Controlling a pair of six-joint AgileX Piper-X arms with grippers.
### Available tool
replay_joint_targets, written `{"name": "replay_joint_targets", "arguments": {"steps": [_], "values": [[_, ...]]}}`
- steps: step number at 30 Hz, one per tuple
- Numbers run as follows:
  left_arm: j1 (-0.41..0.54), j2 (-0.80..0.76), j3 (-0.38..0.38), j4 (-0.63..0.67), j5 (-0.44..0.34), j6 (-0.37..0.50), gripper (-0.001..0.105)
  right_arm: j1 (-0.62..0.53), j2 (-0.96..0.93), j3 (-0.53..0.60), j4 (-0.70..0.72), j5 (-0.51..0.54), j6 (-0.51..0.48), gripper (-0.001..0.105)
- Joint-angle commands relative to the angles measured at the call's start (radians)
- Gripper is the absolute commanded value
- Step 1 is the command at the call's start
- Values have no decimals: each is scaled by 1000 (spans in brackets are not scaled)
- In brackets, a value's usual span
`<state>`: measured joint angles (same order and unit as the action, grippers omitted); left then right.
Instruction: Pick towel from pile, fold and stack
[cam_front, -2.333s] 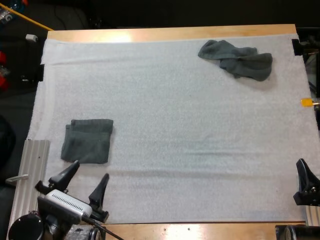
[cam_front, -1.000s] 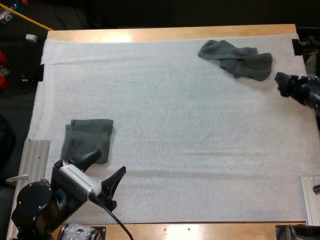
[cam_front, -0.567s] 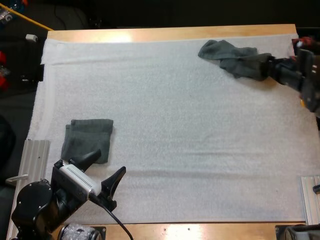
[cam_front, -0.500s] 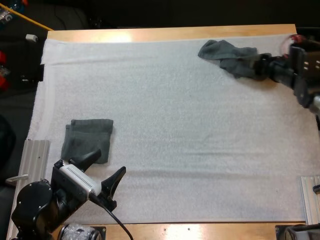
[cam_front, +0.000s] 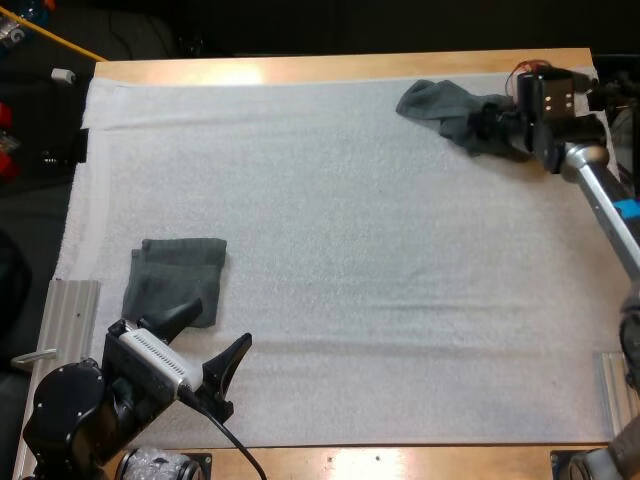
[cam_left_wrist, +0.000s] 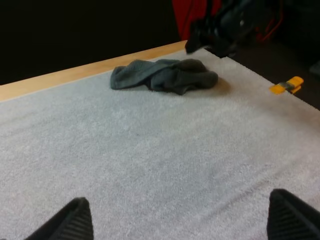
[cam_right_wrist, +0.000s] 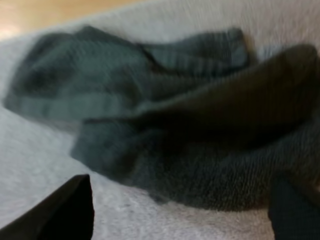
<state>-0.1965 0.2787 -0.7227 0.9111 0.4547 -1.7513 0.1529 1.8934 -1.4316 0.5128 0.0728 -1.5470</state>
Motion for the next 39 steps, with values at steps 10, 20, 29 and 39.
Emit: {"name": "replay_joint_targets", "arguments": {"steps": [10, 20, 29, 39], "values": [[-4, -1, -8, -12, 5, -10, 69, 2, 197, -56, -54, 66, -63, 69], [-4, -1, -8, -12, 5, -12, 69, 3, 192, -61, -36, 147, -72, 0], [-4, -1, -8, -12, 5, -12, 69, 40, 7, -61, 82, 147, -243, 0], [-4, -1, -8, -12, 11, -17, 69, 120, -292, -61, 308, 63, -270, 0]]}}
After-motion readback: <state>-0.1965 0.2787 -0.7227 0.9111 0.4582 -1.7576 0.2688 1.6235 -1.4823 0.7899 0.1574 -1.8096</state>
